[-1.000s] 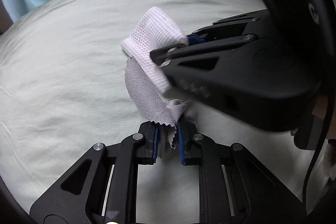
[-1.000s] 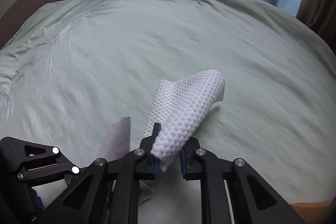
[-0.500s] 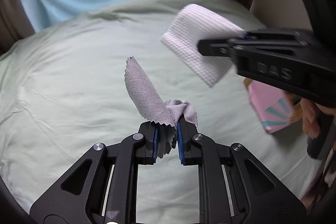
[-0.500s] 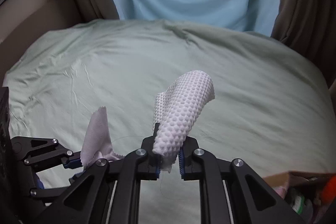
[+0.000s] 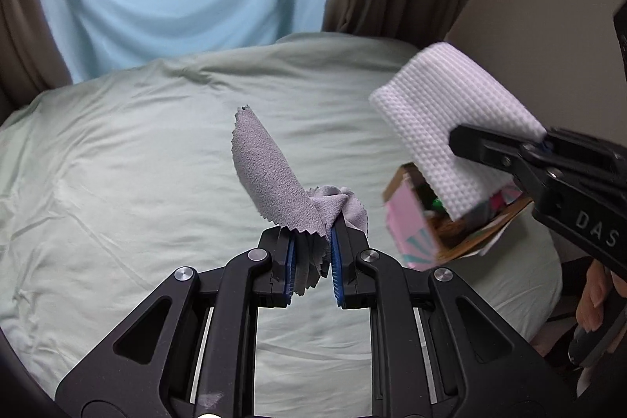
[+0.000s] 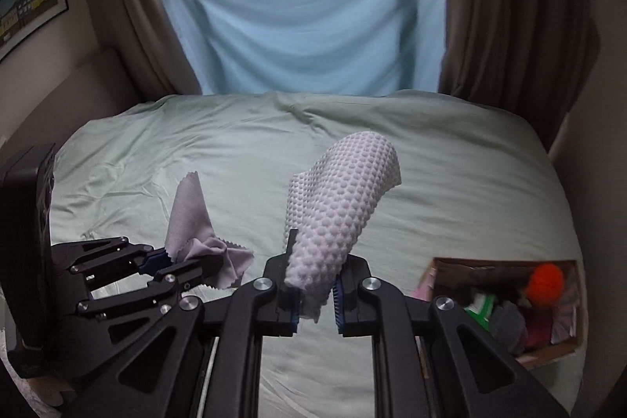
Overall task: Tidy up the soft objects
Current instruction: 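Carry the grey cloth with the left tool while the right tool carries the white cloth to the box, then open the left tool over the box while the right tool releases the white cloth inside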
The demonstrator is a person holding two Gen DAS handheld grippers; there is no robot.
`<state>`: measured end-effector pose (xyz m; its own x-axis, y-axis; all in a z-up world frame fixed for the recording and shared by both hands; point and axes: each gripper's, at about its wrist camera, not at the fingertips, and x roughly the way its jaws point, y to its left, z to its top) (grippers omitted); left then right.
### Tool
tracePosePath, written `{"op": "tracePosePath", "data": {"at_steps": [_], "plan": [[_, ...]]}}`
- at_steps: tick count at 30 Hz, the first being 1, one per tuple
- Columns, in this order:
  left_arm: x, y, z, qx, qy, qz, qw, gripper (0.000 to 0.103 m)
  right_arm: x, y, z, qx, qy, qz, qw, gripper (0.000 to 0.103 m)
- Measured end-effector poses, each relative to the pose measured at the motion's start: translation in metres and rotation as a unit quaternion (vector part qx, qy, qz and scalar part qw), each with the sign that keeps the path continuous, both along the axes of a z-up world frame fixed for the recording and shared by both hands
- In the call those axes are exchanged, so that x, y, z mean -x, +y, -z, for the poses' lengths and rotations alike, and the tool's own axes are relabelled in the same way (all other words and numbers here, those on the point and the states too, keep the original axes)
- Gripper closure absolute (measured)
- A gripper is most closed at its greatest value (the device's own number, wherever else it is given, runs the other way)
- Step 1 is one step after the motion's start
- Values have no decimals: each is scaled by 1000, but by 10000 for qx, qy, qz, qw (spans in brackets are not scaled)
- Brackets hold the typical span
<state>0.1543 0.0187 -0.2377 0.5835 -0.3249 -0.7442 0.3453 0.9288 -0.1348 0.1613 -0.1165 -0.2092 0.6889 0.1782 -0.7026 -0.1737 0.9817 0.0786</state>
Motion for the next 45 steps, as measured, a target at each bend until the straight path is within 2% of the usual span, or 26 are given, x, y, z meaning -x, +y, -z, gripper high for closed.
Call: {"op": "tracePosePath", "data": {"at_steps": [8,15,21,28,33,43,44,45], "plan": [[10,-80,-32,70,-69,74,9999,90,33,-86,-21,-53,-2,539,9985,91],[7,-164,-27,182,207,9,9996,90,44,-178,-17,68,179,673,9976,91],[-5,-227,-1,142,499,-74,9986,90,37,-245,4,138,431,549,9975,91],[-29,-276,43,-87,927,-79,9956,90,20,-289,46,226,830,190,9961,91],[-38,-302,77,-331,1231,57,9918,90,13,-304,82,314,1067,-19,9938,91],[-63,-335,131,-731,1583,296,9842,90,-1,-329,139,344,1408,100,9894,91],[-64,-336,134,-745,1600,298,9839,90,-3,-329,142,353,1446,107,9888,91],[-65,-337,134,-745,1605,294,9838,84,-4,-330,147,444,1490,139,9877,91]]}}
